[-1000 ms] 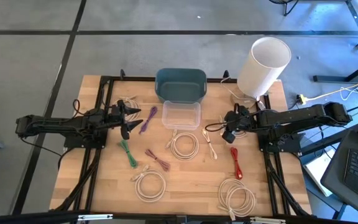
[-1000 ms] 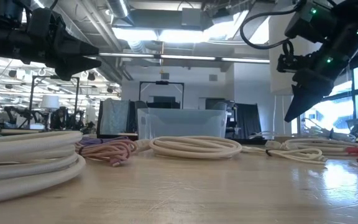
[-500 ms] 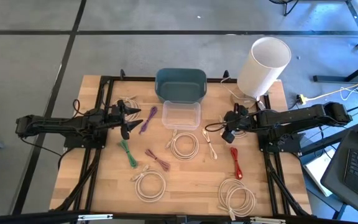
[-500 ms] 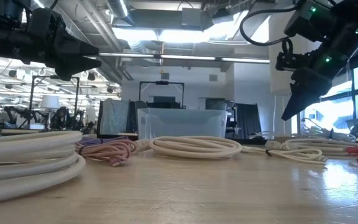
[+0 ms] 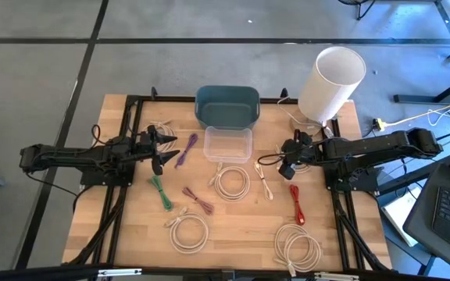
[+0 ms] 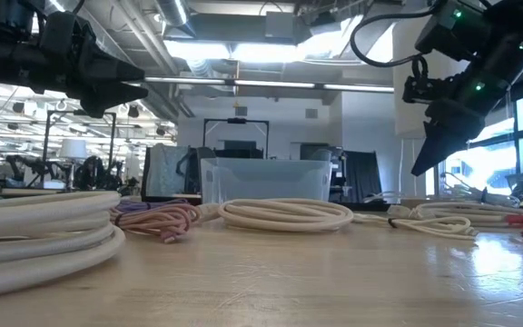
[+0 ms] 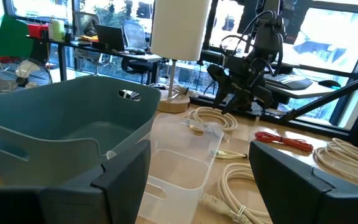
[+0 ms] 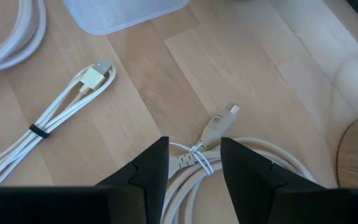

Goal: Pick & Place USB Port
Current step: Put the brown HDMI cable into the blue bin

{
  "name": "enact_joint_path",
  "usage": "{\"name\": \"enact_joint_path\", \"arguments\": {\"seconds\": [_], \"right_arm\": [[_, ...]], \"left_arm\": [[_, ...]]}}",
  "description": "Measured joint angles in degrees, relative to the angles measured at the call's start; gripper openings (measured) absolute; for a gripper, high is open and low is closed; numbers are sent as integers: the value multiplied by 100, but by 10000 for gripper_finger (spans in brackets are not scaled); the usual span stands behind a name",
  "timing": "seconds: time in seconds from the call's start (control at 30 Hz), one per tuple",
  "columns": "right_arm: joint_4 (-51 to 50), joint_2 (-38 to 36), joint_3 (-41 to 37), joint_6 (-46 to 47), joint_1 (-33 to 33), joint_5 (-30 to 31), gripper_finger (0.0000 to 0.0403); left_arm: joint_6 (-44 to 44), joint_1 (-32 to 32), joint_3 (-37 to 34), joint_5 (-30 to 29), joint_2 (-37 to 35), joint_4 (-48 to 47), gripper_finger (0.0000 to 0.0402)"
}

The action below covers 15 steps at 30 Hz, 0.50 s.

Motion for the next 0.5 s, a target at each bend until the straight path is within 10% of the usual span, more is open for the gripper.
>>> {"name": "enact_joint_path", "arguments": {"seconds": [0.5], "right_arm": [[62, 0, 0, 8, 1, 2, 148]], "left_arm": [[0, 1, 0, 1, 0, 0, 267]]}}
